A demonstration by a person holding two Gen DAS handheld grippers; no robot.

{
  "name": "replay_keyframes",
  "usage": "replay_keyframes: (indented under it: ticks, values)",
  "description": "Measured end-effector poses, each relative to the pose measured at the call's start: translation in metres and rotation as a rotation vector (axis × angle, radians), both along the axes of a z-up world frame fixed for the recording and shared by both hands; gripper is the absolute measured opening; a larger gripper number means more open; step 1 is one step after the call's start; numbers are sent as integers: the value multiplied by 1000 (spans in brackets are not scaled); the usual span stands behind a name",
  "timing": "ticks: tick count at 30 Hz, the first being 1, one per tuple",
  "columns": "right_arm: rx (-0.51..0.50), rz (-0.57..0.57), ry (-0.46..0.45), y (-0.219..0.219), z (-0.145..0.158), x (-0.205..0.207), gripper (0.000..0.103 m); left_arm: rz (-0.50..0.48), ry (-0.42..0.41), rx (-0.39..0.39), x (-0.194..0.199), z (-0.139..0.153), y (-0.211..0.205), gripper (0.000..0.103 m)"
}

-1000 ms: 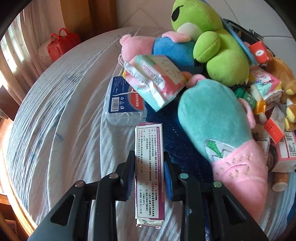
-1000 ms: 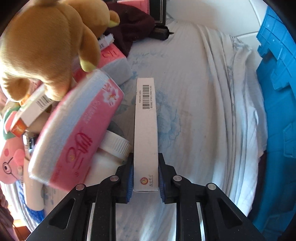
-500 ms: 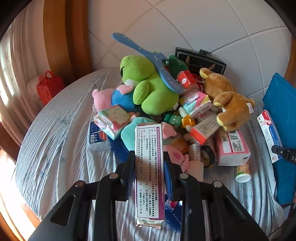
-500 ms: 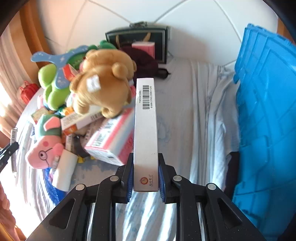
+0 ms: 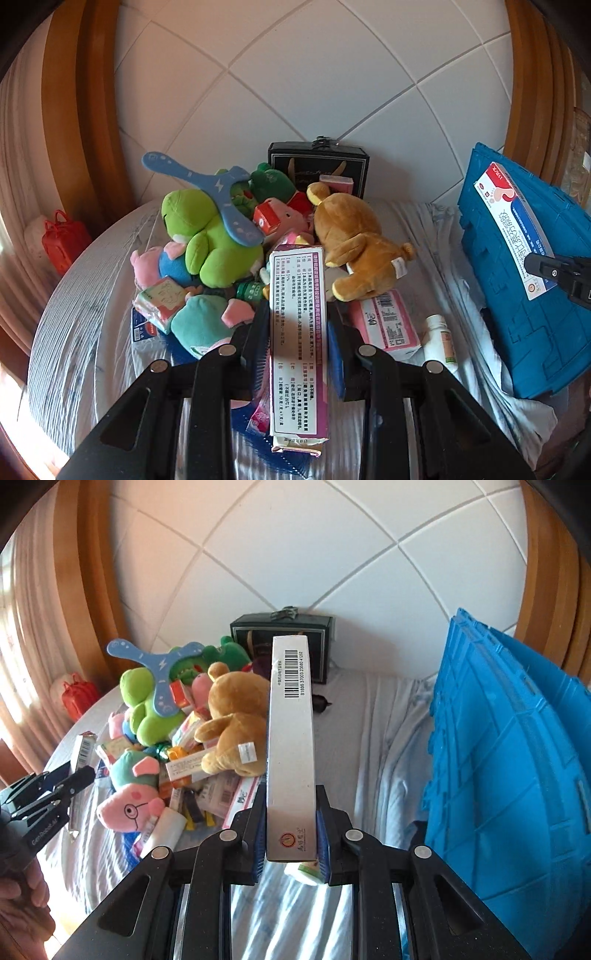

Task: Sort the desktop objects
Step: 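Lift and carry both boxes with both tools over the crate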

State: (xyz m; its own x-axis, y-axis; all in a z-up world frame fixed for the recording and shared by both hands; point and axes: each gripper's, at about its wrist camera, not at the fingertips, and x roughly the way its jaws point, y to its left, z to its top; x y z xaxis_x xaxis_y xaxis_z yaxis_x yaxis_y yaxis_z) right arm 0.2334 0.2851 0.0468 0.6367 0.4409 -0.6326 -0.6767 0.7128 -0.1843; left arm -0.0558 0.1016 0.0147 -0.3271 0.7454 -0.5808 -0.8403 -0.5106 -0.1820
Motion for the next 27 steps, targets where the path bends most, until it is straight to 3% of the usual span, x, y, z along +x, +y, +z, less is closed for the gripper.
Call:
replay_keyframes:
  ticks: [9, 16, 27]
  values:
    - [79, 3, -136, -37, 64, -15, 22, -133, 32, 102, 51, 59, 40, 27]
    - [135, -61, -212, -91, 113, 0, 22, -242, 77, 166, 106, 112, 78, 27]
    - [136, -212, -306, -193, 194, 70, 22, -445, -17, 251, 194, 209, 167, 27]
